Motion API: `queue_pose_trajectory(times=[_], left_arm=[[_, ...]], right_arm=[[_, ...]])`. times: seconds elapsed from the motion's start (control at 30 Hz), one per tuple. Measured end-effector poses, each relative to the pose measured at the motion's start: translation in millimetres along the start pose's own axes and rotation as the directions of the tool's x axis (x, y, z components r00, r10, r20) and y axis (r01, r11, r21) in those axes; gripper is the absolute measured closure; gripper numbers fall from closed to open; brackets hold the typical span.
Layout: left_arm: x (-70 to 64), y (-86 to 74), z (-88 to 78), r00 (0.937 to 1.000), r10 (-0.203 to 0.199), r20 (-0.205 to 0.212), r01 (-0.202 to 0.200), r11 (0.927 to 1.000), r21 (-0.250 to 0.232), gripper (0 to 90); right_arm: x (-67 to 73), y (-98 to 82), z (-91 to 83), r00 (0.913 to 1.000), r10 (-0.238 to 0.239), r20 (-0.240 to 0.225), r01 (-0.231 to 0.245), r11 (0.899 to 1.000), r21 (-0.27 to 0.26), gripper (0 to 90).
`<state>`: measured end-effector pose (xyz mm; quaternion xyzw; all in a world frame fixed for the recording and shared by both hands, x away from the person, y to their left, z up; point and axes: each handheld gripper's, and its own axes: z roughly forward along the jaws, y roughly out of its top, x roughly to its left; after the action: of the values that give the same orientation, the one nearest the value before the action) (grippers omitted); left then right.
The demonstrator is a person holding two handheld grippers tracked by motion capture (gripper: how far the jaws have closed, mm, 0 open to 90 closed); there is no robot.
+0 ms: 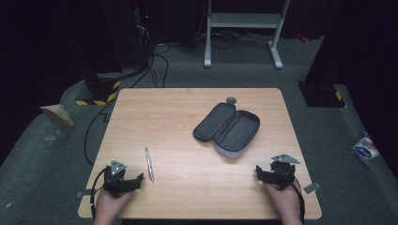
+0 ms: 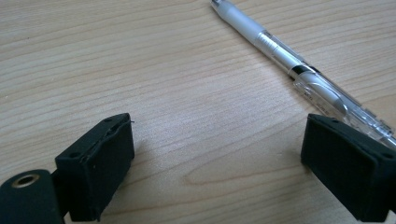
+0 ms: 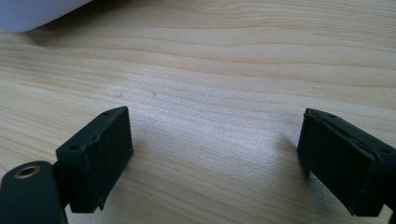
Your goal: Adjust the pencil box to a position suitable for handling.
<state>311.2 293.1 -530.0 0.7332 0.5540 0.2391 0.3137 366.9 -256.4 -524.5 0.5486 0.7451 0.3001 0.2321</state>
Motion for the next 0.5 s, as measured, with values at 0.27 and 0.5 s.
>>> queue_pose_trajectory(times=[0.27, 0.5], left_arm=[[-0.3, 1.8, 2.5, 1.0000, 0.003, 0.004, -0.003, 1.0000, -0.006, 9.5], [-0.3, 1.8, 2.3, 1.0000, 0.005, 0.005, -0.005, 1.0000, -0.006, 10.0]], right_arm=[[1.0, 2.7, 2.8, 0.9998, 0.016, 0.012, -0.016, 1.000, -0.002, 10.7], [-0.2, 0.8, 0.6, 0.9999, 0.006, 0.009, -0.006, 1.000, -0.008, 12.7]])
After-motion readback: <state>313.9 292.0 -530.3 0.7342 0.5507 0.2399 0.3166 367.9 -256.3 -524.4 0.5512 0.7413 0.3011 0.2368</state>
